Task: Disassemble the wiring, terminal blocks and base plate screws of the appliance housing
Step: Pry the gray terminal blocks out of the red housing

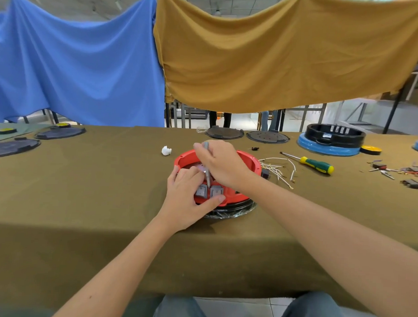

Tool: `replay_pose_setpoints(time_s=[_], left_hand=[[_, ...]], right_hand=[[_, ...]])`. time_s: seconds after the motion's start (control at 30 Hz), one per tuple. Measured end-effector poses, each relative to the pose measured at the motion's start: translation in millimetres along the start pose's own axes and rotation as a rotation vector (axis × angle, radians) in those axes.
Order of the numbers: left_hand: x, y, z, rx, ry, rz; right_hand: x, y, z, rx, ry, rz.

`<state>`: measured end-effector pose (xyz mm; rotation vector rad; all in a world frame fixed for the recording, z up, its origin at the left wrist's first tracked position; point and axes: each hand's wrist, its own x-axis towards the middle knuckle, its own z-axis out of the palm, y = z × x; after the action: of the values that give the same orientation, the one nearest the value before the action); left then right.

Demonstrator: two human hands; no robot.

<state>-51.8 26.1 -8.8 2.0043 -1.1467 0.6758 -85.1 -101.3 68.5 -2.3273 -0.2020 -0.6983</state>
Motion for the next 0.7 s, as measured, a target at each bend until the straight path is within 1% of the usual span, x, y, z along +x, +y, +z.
replay_pose_setpoints(time_s=[0.1, 0.2, 0.33, 0.4, 0.53, 0.7], left_hand=[[-0.9, -0.2, 0.9, -0.011, 0.017, -0.014], [-1.2, -2.7, 0.3, 0.007, 0.010, -0.002], [-0.4, -3.9, 0.7, 0.010, 0.006, 0.001], [-0.7, -2.6, 1.2, 0.004, 0.001, -0.002], [-1.0, -2.9, 1.9, 0.000, 0.006, -0.005], [0.4, -3.6, 2.9, -0.025, 0.003, -0.010]], right_hand=[[-13.5, 13.1, -12.2, 0.149, 0.195, 0.009], [-25.7, 26.0, -25.3, 0.169, 0.257, 0.009], [-33.5, 25.0, -19.5, 0.081, 0.229, -0.074], [-34.4, 24.2, -13.8, 0.071, 0.249, -0.101], [-32.5, 25.8, -10.1, 0.157, 0.308, -0.027], [-19.0, 20.8, -8.3, 0.146, 0.184, 0.078]])
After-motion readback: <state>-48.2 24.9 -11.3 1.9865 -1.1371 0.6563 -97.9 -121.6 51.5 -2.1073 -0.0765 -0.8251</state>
